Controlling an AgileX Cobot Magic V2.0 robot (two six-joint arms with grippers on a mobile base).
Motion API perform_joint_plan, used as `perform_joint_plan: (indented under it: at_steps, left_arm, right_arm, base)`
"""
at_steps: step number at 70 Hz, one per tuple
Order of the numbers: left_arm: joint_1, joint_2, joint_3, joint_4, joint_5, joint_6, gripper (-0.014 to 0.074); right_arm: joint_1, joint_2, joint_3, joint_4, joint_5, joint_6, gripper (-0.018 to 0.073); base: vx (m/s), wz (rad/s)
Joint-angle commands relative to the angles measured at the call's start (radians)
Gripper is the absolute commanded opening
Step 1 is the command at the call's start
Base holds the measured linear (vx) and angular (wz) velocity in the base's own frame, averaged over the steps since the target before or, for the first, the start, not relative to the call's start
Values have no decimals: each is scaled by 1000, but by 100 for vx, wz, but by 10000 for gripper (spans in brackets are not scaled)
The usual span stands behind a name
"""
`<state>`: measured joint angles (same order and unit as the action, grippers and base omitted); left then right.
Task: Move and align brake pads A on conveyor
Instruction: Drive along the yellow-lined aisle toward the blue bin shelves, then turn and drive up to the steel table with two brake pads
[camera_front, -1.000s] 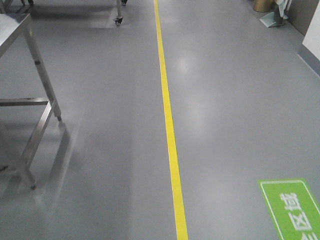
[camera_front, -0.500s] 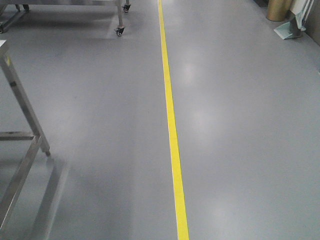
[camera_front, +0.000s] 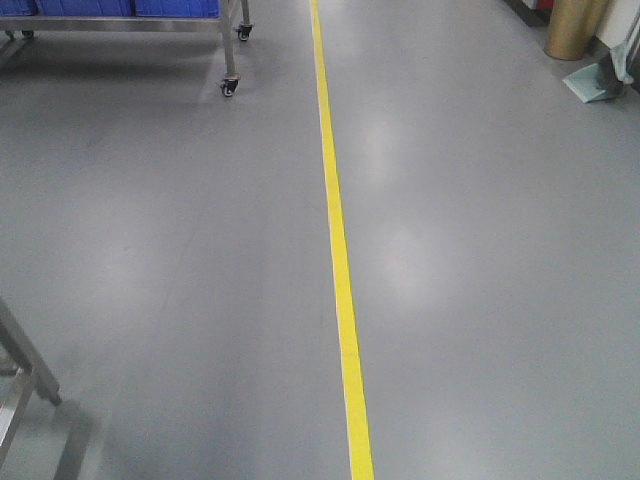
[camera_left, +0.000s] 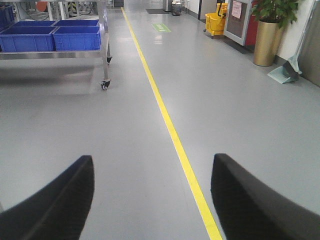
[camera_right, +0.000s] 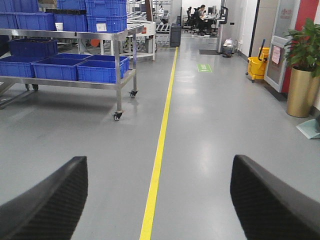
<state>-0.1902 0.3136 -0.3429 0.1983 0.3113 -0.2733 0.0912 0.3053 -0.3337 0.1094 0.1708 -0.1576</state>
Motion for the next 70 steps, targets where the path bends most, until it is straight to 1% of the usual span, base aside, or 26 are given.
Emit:
perform_joint_plan:
  at_steps: [1,26,51,61,70]
  left_arm:
    - [-2,9,-22,2,-68,0,470]
    - [-2,9,-22,2,-68,0,470]
    - [-2,9,-22,2,-68,0,470]
    - [-3,9,-22,2,-68,0,470]
    - [-3,9,-22,2,-68,0,470]
  right_arm:
    - [-7,9,-29,-1,-71,-10,559]
    - [-7,9,-29,-1,-71,-10,559]
    - [-7,9,-29,-1,-72,-10,559]
    - [-7,9,-29,-1,-72,-10,559]
    - [-7,9,-29,-1,-72,-10,559]
  base:
    - [64,6]
    - [60,12]
    - [51,17]
    - [44,36]
    - [41,68]
